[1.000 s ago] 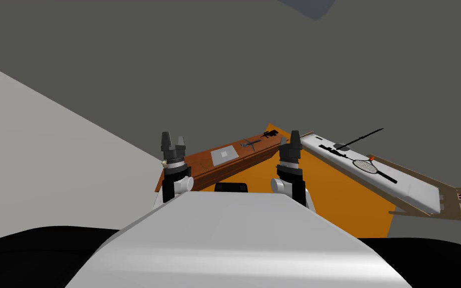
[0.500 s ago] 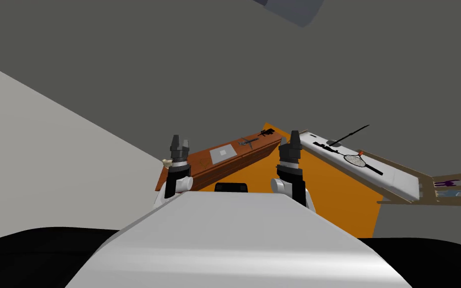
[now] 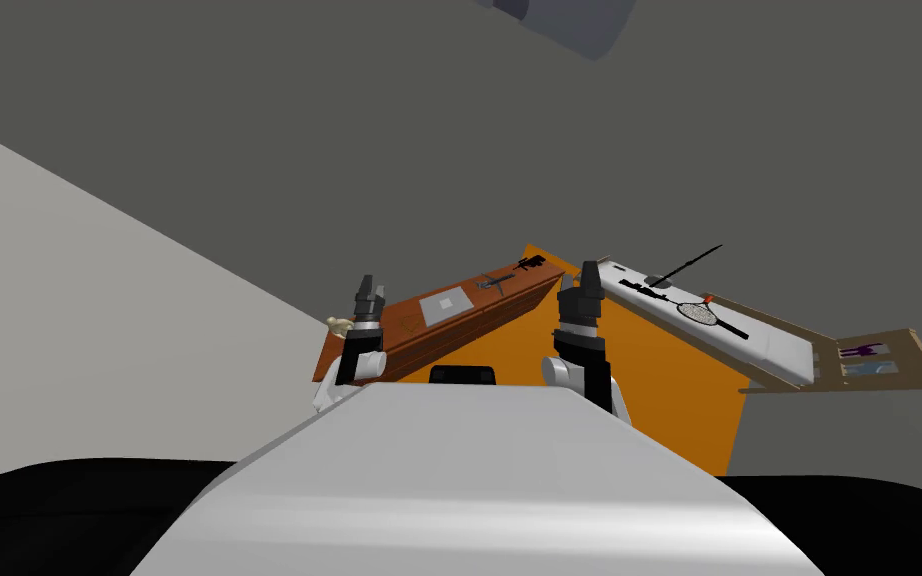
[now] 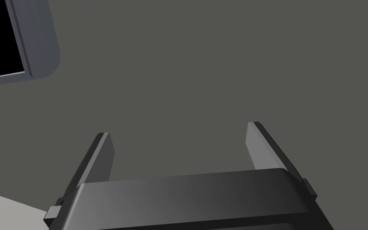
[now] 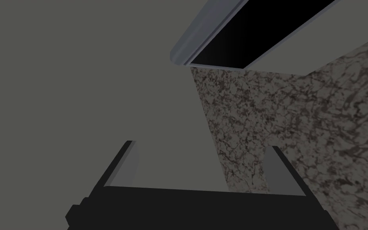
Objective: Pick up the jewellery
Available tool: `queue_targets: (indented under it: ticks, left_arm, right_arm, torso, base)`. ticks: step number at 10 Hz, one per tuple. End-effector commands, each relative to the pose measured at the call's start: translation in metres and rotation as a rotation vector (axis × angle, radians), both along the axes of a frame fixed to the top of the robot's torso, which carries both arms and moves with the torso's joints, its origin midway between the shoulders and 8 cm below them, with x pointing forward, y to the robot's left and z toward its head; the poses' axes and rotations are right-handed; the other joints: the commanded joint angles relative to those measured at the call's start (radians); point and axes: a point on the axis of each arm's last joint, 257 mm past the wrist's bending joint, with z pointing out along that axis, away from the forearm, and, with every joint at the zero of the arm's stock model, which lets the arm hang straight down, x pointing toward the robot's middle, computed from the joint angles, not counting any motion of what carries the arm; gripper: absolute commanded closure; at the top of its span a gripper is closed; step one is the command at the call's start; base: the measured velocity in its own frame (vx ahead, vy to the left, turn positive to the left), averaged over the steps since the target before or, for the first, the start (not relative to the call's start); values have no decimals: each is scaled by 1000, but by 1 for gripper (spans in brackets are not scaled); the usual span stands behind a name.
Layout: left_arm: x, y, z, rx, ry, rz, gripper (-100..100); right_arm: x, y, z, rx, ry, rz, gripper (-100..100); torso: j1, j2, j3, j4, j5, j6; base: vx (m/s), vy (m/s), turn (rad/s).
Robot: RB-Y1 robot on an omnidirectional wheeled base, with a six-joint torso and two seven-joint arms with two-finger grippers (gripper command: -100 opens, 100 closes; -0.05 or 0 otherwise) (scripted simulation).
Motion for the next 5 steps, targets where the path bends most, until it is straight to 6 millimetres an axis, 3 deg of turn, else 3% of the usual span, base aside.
queue_targets:
  ticks: [1,2,3,5]
  left_arm:
    - [6,2,-17,-1,36,3,-100]
    - [14,4,-35,1,84,3,-100]
    - [15,5,-37,0,90,4,-100]
    - [32,9,-73,4,187,4,-100]
  right_arm:
    - [0,0,0,0,0,0,0]
    - [0,0,0,0,0,0,0]
    - [0,0,0,0,0,0,0]
    - [0,0,0,0,0,0,0]
  torso:
    - [0,0,0,0,0,0]
    - [0,-1,0,0,0,0]
    - [0,-1,0,0,0,0]
    - [0,-1,-1,0,0,0]
  base:
    - [-29,22,-24]
    - [-31,33,-43]
    - [-26,30,-32]
    - [-38,44,-73]
